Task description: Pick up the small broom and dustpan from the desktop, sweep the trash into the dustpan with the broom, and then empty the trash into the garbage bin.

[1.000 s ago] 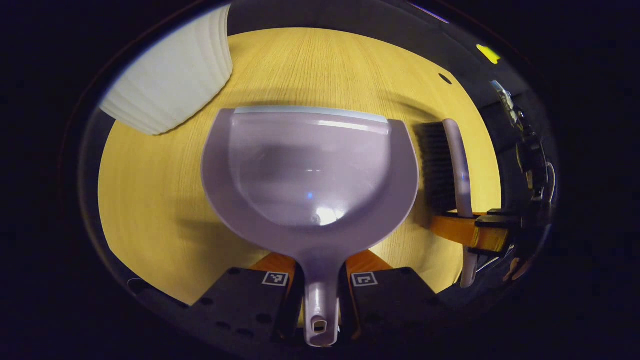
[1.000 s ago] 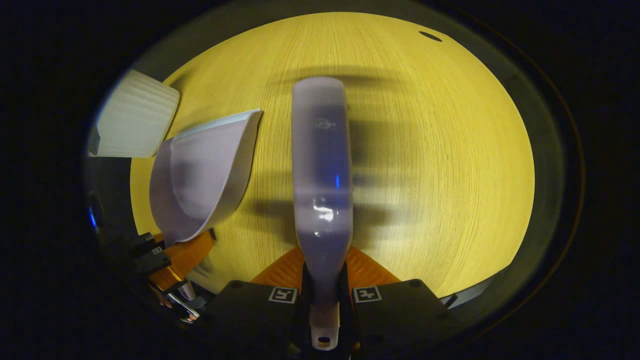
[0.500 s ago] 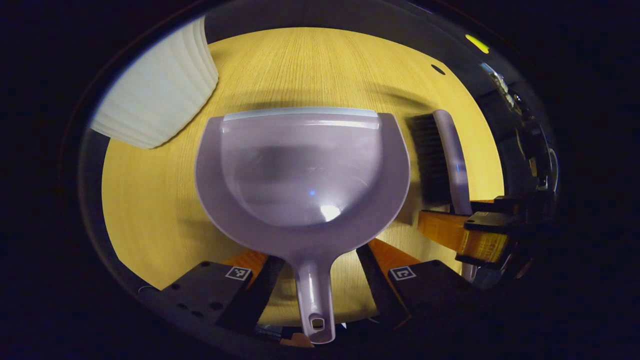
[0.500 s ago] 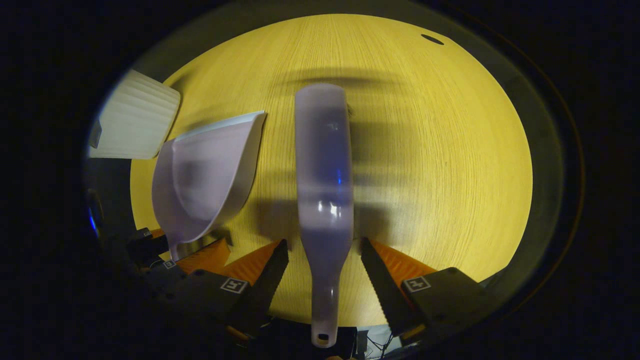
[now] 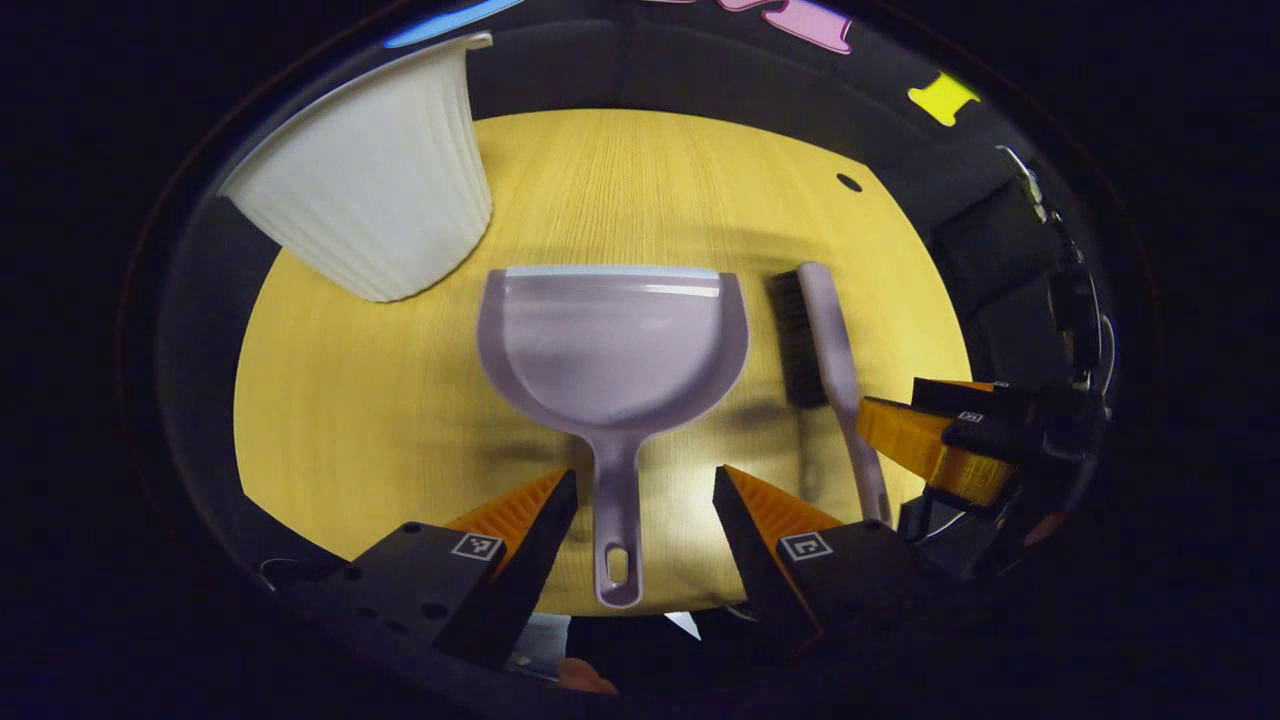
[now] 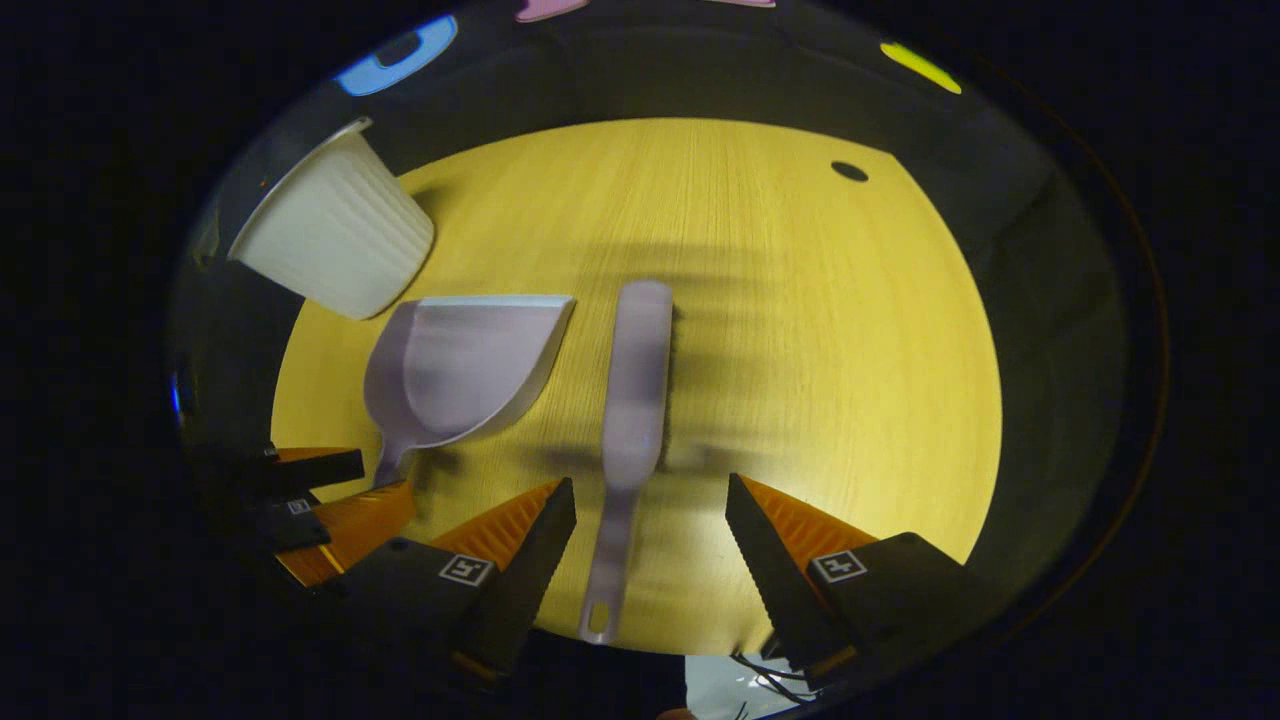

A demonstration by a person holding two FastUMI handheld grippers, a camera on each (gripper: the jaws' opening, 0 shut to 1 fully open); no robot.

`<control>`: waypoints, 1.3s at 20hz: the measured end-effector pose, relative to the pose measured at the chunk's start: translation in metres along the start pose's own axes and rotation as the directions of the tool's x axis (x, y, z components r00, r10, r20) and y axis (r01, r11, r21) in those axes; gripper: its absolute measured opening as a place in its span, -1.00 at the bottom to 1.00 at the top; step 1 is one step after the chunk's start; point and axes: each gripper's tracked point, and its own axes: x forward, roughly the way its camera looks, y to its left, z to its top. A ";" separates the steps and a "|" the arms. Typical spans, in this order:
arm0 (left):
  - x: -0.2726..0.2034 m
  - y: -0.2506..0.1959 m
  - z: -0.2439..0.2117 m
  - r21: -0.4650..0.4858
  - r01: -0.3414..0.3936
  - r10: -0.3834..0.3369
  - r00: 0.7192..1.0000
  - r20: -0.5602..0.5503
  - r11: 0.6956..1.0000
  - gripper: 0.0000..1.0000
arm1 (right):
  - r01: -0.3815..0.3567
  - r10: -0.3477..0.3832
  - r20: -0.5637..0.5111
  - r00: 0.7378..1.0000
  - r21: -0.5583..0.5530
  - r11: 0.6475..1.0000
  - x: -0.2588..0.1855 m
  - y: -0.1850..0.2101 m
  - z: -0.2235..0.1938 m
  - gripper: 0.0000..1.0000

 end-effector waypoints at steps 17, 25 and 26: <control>-0.158 -0.010 -0.008 0.150 -0.084 -0.091 0.488 0.868 0.985 0.65 | 0.187 -0.067 0.932 0.356 -0.001 0.982 -0.232 0.057 0.056 0.95; -0.190 -0.009 -0.014 0.093 -0.143 -0.027 0.411 0.911 0.985 0.63 | 0.224 -0.048 0.971 0.233 -0.006 0.975 -0.233 0.049 0.060 0.82; -0.189 -0.008 -0.014 0.088 -0.136 -0.024 0.413 0.910 0.987 0.63 | 0.215 -0.055 0.966 0.254 -0.001 0.977 -0.229 0.045 0.059 0.82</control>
